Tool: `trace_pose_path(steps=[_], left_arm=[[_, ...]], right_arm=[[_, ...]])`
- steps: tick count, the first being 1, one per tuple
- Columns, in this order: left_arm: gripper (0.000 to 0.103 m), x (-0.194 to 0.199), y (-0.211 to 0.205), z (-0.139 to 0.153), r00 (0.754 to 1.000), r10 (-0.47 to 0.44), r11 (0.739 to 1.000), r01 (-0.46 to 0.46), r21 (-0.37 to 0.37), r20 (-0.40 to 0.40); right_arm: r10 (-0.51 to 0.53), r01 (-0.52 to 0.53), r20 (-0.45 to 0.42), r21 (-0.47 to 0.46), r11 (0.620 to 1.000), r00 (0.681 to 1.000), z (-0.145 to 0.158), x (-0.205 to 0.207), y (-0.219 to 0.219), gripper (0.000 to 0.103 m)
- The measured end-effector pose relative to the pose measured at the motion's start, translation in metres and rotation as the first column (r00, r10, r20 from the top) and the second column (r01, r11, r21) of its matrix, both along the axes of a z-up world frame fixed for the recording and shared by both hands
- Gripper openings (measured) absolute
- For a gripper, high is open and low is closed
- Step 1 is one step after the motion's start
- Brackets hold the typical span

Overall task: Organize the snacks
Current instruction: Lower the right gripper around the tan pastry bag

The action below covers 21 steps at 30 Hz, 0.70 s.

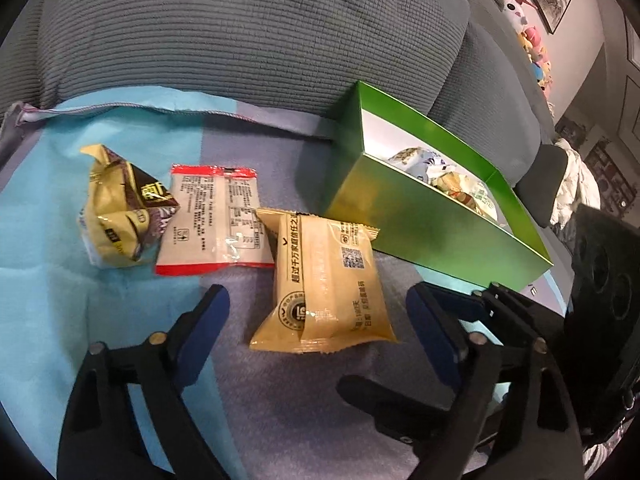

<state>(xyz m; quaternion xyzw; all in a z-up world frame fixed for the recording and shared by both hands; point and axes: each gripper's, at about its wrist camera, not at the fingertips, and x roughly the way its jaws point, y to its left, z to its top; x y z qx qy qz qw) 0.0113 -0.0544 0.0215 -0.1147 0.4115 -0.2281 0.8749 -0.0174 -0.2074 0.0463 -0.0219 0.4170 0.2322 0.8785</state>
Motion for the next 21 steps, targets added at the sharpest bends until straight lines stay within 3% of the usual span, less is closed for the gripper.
trace_pose_path(steps=[5,8,12,21], left_arm=[[0.065,0.005,0.001,-0.005,0.999,-0.028,0.999,0.027,-0.024,-0.025],[0.056,0.006,0.004,-0.007,0.998,-0.039,0.998,0.037,-0.051,-0.047],[0.054,0.005,0.010,-0.008,0.997,-0.045,0.996,0.040,-0.080,-0.063],[0.053,0.001,0.012,-0.008,0.996,-0.050,0.996,0.045,-0.079,-0.069]], right_arm=[[0.006,-0.006,-0.007,0.005,1.000,1.000,-0.001,0.007,0.004,0.087],[0.017,-0.017,-0.028,0.007,1.000,0.999,-0.004,0.012,0.008,0.076],[0.039,-0.039,-0.037,0.015,0.999,0.999,-0.003,0.015,0.012,0.065],[0.047,-0.047,-0.022,-0.013,0.999,0.999,-0.004,0.017,0.017,0.056]])
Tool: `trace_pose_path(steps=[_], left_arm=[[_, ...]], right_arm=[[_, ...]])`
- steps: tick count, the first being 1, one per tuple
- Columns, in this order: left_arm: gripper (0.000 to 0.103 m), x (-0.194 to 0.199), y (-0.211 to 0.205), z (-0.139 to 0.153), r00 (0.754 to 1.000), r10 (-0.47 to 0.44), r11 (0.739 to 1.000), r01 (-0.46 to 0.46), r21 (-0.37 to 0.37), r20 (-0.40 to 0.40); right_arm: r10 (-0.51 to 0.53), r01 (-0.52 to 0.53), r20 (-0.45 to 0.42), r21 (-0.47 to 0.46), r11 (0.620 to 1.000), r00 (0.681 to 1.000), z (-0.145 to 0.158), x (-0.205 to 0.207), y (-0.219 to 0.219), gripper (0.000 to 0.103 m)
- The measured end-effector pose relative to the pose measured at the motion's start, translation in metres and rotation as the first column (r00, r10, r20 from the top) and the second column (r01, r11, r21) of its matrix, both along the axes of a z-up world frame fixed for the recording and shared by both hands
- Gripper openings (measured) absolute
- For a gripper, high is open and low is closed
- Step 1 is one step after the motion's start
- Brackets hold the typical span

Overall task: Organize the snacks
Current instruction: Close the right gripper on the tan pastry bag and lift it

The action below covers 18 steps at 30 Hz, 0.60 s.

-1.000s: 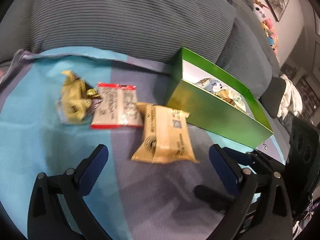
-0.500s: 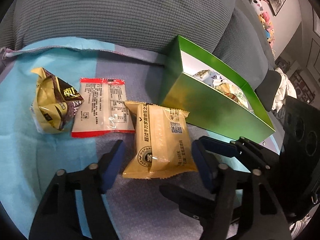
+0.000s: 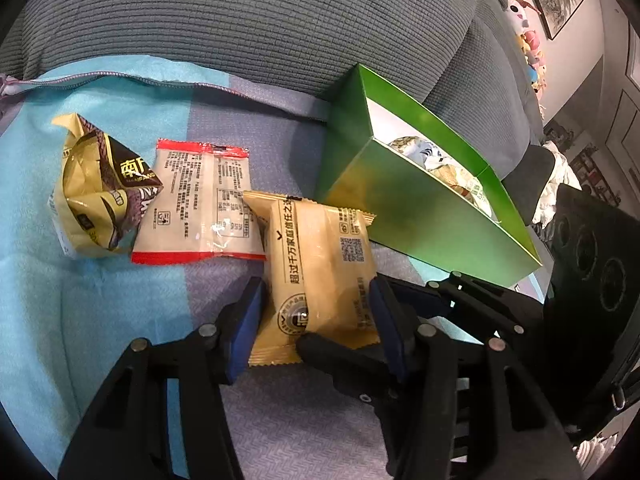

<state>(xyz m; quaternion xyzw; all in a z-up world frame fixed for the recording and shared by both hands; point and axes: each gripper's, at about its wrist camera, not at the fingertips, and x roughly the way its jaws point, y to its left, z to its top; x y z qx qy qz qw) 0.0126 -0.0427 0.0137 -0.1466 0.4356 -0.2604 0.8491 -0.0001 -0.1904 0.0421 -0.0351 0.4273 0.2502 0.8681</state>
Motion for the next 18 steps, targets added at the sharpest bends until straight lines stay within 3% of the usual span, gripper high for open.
trace_pose_path(steps=[18], left_arm=[[0.053,-0.036,-0.016,0.030,0.998,0.010,0.998,-0.014,0.060,0.066]], right_arm=[[-0.007,0.005,0.052,0.049,0.999,0.999,0.023,-0.040,-0.011,0.053]])
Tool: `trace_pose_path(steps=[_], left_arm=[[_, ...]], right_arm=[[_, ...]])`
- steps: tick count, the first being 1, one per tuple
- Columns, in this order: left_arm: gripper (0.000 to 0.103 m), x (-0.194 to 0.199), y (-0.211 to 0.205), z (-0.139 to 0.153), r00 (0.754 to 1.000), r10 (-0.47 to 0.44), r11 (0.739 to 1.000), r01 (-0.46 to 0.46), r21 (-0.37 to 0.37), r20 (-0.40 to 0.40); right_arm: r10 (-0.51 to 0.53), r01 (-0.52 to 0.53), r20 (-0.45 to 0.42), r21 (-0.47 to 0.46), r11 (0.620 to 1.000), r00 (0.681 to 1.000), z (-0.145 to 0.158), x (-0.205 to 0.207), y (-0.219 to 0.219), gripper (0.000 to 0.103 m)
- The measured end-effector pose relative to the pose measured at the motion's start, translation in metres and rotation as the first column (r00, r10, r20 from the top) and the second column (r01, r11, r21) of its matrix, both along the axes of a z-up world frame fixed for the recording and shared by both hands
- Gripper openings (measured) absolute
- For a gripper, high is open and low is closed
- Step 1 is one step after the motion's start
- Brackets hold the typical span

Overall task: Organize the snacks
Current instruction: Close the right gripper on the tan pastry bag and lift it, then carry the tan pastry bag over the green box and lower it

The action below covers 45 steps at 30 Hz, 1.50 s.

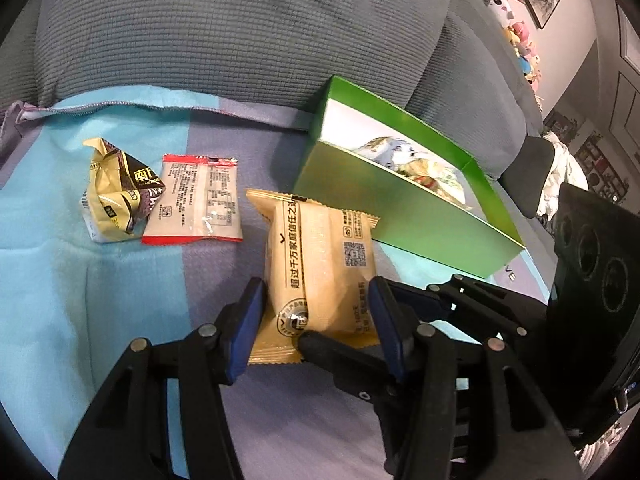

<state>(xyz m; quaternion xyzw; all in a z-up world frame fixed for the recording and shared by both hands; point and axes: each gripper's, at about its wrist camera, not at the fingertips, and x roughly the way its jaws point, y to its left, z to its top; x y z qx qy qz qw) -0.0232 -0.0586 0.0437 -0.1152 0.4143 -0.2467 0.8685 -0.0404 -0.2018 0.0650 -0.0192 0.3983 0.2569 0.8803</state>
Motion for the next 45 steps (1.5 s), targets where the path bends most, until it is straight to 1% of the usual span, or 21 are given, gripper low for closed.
trace_pose_path(steps=[9,15,22,28,32,36,40,45], left_arm=[[0.053,-0.022,-0.025,0.022,0.999,-0.032,0.999,0.032,0.007,0.035],[0.053,-0.029,-0.044,0.036,0.996,-0.060,0.998,0.058,0.022,0.065],[0.053,-0.033,-0.065,0.045,0.992,-0.089,0.995,0.085,0.049,0.087],[0.054,-0.037,-0.077,0.042,0.990,-0.115,0.992,0.112,0.050,0.081],[0.054,-0.039,-0.091,0.045,0.988,-0.133,0.990,0.128,0.061,0.084],[0.054,-0.033,-0.102,0.053,0.985,-0.141,0.989,0.135,0.064,0.104],[0.054,-0.017,-0.112,0.064,0.980,-0.145,0.988,0.136,0.077,0.134],[0.055,0.005,-0.122,0.075,0.977,-0.146,0.988,0.136,0.071,0.156]], right_arm=[[-0.031,0.030,0.045,0.022,0.999,0.999,0.022,-0.031,-0.021,0.053],[-0.065,0.061,0.077,0.045,0.997,0.995,0.036,-0.047,-0.039,0.053],[-0.094,0.087,0.099,0.071,0.994,0.991,0.042,-0.057,-0.058,0.053],[-0.123,0.113,0.104,0.094,0.989,0.987,0.039,-0.067,-0.077,0.053],[-0.140,0.129,0.110,0.101,0.986,0.984,0.039,-0.069,-0.088,0.053],[-0.160,0.144,0.134,0.117,0.983,0.978,0.046,-0.065,-0.098,0.053],[-0.174,0.152,0.165,0.134,0.979,0.971,0.056,-0.050,-0.106,0.053],[-0.191,0.161,0.189,0.159,0.974,0.963,0.065,-0.031,-0.118,0.053]])
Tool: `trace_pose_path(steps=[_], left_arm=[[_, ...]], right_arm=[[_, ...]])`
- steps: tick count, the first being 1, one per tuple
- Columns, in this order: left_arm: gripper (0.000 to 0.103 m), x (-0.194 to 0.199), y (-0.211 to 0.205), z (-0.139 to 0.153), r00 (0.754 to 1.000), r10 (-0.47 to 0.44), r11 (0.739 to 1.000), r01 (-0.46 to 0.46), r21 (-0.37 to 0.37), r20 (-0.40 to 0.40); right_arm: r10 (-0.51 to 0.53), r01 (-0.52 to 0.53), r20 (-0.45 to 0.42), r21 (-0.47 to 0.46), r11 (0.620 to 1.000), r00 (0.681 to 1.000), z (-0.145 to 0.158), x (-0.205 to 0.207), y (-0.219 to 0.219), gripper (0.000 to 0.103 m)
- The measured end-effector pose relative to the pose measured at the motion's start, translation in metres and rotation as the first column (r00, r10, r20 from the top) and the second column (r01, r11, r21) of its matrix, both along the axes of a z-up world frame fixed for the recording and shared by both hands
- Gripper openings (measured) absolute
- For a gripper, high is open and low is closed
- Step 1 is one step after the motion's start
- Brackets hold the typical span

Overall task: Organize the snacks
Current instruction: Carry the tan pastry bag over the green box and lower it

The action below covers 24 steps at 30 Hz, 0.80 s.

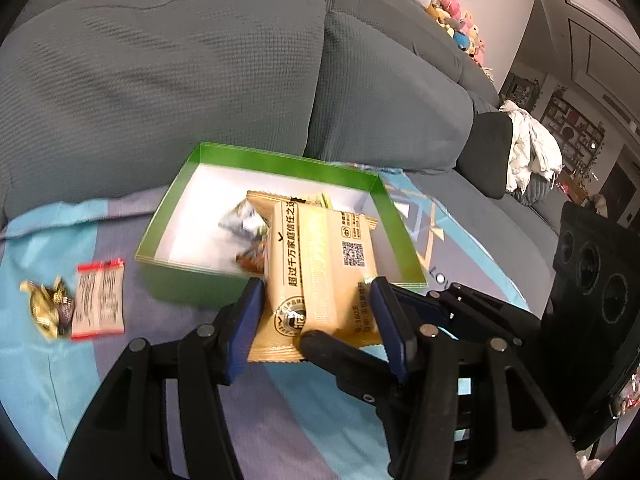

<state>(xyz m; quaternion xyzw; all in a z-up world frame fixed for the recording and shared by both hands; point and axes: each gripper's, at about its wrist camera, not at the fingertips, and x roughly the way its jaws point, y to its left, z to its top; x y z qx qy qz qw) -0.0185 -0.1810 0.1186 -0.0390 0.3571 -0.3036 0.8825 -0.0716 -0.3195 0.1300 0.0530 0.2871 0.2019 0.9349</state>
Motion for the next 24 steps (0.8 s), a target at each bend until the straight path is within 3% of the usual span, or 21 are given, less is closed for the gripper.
trace_pose_path(steps=[13,24], left_arm=[[0.055,0.066,-0.029,0.006,1.000,-0.006,1.000,0.006,0.026,0.000],[0.055,0.104,-0.030,-0.011,0.997,0.012,1.000,-0.011,0.015,-0.079]], right_arm=[[-0.032,0.032,-0.006,0.004,0.999,0.999,0.003,0.059,-0.022,0.053],[-0.033,0.030,-0.063,-0.048,0.998,0.997,-0.010,0.102,-0.020,0.053]])
